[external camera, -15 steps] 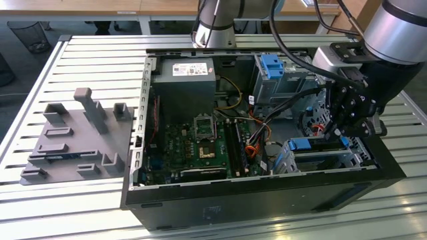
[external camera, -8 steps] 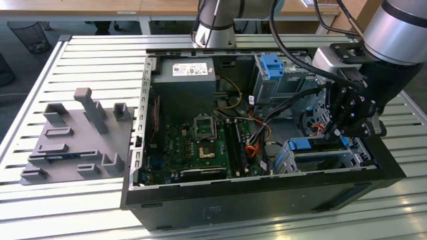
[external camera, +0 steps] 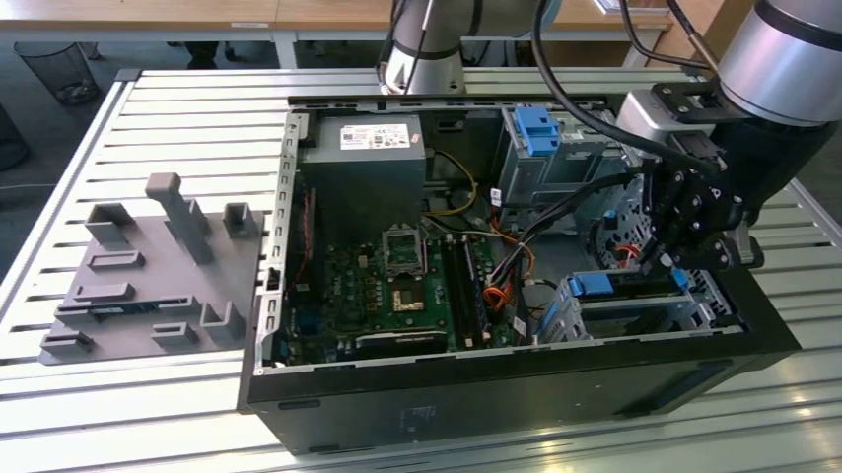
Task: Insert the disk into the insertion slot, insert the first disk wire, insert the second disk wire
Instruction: 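Insert the first disk wire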
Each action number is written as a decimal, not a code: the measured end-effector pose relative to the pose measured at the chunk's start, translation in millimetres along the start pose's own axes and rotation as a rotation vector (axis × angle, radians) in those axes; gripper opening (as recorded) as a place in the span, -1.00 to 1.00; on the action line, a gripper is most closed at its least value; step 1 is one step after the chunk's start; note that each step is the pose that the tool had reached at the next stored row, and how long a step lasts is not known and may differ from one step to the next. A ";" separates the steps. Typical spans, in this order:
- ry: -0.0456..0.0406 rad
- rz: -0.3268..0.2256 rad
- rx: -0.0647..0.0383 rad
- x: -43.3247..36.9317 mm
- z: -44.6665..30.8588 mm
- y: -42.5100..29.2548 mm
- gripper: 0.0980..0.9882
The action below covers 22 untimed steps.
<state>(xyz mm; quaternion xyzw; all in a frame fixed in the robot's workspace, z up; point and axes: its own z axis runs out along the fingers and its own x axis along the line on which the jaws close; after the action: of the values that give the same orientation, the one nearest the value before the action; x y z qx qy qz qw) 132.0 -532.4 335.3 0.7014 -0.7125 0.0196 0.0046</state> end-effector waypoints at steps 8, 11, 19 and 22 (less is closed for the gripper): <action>0.0001 0.002 0.000 0.5 1.9 -0.1 -0.85; 0.0000 0.003 0.000 0.4 3.1 -0.1 -0.85; 0.0001 0.003 0.000 0.4 5.7 -0.1 -0.85; 0.0001 0.003 0.000 0.3 6.3 0.0 -0.85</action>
<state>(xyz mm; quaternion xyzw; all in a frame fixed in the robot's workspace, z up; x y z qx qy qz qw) 132.2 -532.9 329.1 0.7002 -0.7136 0.0196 0.0046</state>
